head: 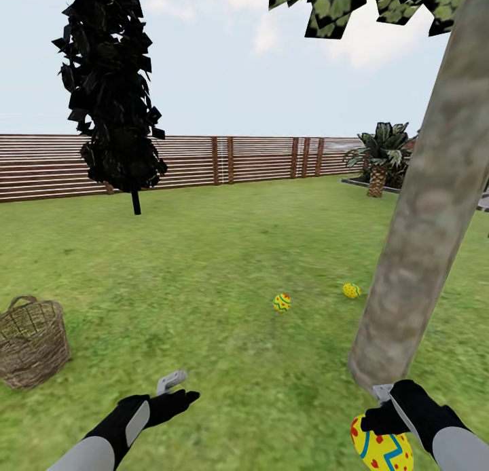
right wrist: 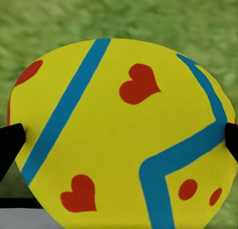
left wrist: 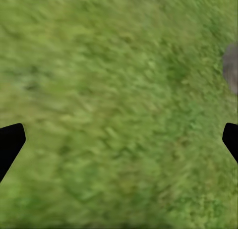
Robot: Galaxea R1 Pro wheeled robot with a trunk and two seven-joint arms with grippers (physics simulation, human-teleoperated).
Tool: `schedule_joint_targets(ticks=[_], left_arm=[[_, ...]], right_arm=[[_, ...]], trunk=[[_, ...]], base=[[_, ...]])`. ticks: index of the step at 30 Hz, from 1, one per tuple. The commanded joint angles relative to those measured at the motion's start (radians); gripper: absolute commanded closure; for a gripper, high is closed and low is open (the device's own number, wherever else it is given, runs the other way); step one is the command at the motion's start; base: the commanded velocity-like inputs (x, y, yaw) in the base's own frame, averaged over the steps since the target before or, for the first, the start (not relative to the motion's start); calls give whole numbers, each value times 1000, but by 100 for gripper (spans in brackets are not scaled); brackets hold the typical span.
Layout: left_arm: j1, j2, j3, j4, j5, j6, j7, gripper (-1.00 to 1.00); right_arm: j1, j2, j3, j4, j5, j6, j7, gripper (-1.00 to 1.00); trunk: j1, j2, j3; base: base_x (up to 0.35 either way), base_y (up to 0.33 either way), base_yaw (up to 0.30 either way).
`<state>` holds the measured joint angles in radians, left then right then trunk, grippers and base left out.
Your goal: Take the three Easter eggs out of the wicker basket on the lawn in the garden, then place them on the lawn next to a single tree (choose any tree) so that all three eggs are next to the same tree and none are left in the basket.
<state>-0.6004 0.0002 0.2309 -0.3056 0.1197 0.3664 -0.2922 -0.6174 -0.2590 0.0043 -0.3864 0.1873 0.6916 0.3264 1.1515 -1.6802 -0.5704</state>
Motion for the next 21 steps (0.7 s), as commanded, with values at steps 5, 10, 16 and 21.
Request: schedule_joint_targets(ticks=[5, 10, 16, 21], left_arm=[[0, -5, 2, -3, 11, 11, 14, -100], [0, -6, 2, -3, 11, 11, 13, -100], [0, -11, 2, -3, 11, 11, 13, -100], [0, 22, 4, -52, 12, 7, 10, -100]], right_arm=[[-1, 0, 0, -3, 11, 3, 8, 100], [-1, -1, 0, -3, 11, 3, 8, 100], [-1, -3, -1, -3, 11, 3, 8, 100], [-1, -12, -6, -6, 9, 2, 10, 100]], trunk=[[19, -36, -17], [38, -71, -32], [61, -113, -51], [81, -148, -67]], base=[[0, 0, 0], [0, 0, 0], [0, 0, 0], [0, 0, 0]])
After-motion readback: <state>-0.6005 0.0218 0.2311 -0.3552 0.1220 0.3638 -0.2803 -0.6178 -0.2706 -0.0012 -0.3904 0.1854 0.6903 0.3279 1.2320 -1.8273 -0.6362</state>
